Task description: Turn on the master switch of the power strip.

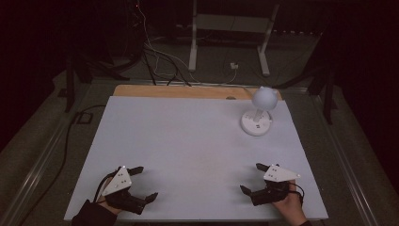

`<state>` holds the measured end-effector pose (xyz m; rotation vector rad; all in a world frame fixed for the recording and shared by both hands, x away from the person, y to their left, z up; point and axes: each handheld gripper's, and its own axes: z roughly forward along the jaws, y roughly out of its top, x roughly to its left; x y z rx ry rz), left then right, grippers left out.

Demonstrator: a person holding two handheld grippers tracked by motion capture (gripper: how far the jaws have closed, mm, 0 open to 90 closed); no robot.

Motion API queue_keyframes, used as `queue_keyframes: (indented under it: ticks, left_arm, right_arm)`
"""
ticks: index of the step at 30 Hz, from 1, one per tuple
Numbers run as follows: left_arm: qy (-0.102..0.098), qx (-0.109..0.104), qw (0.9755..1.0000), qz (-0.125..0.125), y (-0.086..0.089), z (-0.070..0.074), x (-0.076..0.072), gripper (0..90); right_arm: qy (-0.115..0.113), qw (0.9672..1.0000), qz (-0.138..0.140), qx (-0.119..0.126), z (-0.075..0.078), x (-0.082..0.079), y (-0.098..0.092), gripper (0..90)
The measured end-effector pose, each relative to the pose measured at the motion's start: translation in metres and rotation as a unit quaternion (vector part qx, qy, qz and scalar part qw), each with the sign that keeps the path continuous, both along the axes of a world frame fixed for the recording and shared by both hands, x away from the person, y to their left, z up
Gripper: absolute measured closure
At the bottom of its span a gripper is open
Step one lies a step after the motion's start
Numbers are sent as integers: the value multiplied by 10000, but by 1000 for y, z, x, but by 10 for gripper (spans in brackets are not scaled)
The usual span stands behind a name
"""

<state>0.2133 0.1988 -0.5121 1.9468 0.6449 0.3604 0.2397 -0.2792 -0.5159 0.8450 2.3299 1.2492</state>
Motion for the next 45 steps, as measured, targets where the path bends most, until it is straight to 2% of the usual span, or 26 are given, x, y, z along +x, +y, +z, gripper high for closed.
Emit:
queue_keyframes:
  ticks: [6, 8, 17, 22, 28, 33, 45]
  left_arm:
    - [1, -24, 10000, -37, 0, 0, 0, 1]
    - [11, -44, 10000, -50, 0, 0, 0, 1]
    - [27, -107, 9999, -70, 1, 1, 0, 1]
    - [6, -132, 9999, -89, 2, 2, -2, 1]
    - [13, -143, 9998, -126, 1, 2, -2, 1]
    - [14, -170, 9998, -139, 1, 3, -2, 1]
    - [18, -175, 9997, -162, 1, 3, -2, 1]
  right_arm:
    - [13, 10000, 81, 2, 1, -1, 2, 0]
    - [121, 9999, 118, -8, 1, -2, 4, 0]
    - [173, 9997, 167, -60, 2, -4, 8, 0]
    - [308, 9994, 169, 23, 4, -6, 11, 0]
    - [484, 9987, 185, -11, 5, -7, 18, 0]
    - [459, 9986, 261, -64, 11, -9, 23, 0]
    - [600, 9976, 342, 71, 27, -3, 26, 0]
